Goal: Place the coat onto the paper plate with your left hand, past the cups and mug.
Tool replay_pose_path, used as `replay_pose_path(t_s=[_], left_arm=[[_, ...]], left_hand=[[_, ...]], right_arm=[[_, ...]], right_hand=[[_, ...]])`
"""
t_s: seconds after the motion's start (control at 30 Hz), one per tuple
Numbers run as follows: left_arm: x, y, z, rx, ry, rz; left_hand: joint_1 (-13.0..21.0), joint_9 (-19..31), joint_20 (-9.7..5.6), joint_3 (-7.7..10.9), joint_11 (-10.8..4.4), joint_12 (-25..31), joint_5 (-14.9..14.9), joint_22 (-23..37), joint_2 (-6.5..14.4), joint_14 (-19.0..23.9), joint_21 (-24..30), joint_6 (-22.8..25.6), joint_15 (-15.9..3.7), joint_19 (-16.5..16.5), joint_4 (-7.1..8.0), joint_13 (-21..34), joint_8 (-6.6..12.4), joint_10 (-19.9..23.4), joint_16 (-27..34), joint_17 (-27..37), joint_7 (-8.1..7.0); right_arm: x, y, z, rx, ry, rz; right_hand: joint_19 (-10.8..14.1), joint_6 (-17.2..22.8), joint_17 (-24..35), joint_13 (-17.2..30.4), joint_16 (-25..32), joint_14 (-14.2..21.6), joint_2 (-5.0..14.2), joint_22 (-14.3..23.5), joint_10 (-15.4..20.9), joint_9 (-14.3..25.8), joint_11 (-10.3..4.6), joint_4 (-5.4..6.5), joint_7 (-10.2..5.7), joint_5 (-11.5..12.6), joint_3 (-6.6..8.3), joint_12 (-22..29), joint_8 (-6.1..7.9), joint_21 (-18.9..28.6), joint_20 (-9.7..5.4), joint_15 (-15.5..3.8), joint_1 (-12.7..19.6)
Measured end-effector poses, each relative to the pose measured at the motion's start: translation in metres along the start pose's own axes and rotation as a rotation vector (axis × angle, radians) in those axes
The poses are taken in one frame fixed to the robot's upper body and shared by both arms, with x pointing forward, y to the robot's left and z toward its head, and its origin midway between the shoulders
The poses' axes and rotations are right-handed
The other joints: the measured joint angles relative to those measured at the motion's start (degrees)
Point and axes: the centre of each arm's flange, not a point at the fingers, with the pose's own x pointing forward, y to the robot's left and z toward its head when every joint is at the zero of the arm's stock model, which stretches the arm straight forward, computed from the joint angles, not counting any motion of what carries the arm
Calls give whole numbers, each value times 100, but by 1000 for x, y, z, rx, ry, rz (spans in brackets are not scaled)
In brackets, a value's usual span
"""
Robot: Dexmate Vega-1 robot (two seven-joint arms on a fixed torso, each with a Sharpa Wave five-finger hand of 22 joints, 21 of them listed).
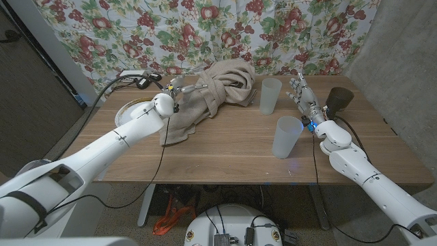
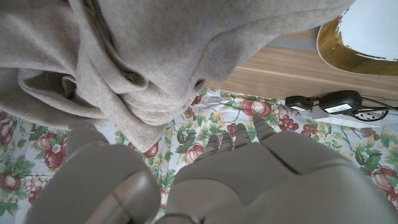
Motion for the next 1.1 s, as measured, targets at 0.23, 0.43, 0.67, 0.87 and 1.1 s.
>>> replay_pose_path(t_s=[0.23, 0.43, 0.67, 0.87, 1.1], left_arm=[[6, -7, 0, 15, 10, -6], [11, -12, 3, 30, 2, -19], [16, -18, 11, 52, -11, -29], [20, -21, 15, 60, -13, -31], [24, -23, 19, 64, -21, -31]], left_hand=[[29, 0, 22, -17, 0, 31, 0, 0, 29, -4, 0, 72, -4, 22, -14, 0, 22, 0, 0, 0, 9], [76, 1, -74, -39, 1, 31, 46, 1, 11, -9, 29, 34, -50, 73, 8, 27, 22, 0, 0, -16, 38], [96, 1, -73, -38, 1, 31, 46, 1, 36, -9, 29, -35, -50, 73, 8, 27, 22, 0, 0, -17, 31], [102, 1, -73, -38, -52, 31, 46, 1, 42, -9, 29, -66, -50, 73, 8, 26, 21, -9, 0, -17, 0], [127, 1, -94, -38, -60, 31, 46, 1, 67, -9, 29, -74, -50, 94, 8, 26, 21, 0, 0, -17, -53]], right_arm=[[-1, 1, 1, -1, -2, 2], [-1, 2, 1, -2, -2, 3], [1, 5, -1, 1, 0, 12], [3, 6, -1, 5, 1, 24], [6, 5, -2, 10, 8, 35]], right_hand=[[20, 101, -10, 0, 0, 0, -33, 0, 31, 0, -31, -27, -18, 0, -27, 0, 0, 0, 21, 0, -30], [20, 131, -27, 0, 0, 0, -98, 0, 61, 0, -62, -49, -48, -45, -49, 0, 0, 0, 21, 0, -5], [20, 131, -27, 0, 0, 0, -121, 0, 61, 0, -62, -48, -48, -45, -49, 0, 0, 0, 21, 0, -28], [20, 131, -27, 1, 0, 0, -143, 0, 61, 1, -61, -48, -48, -45, -98, 0, 0, -23, 21, 0, -50], [-11, 215, -27, 19, 0, 0, -166, 0, 197, 1, -91, -30, -48, -45, -115, 1, 0, -23, 55, 0, -74]])
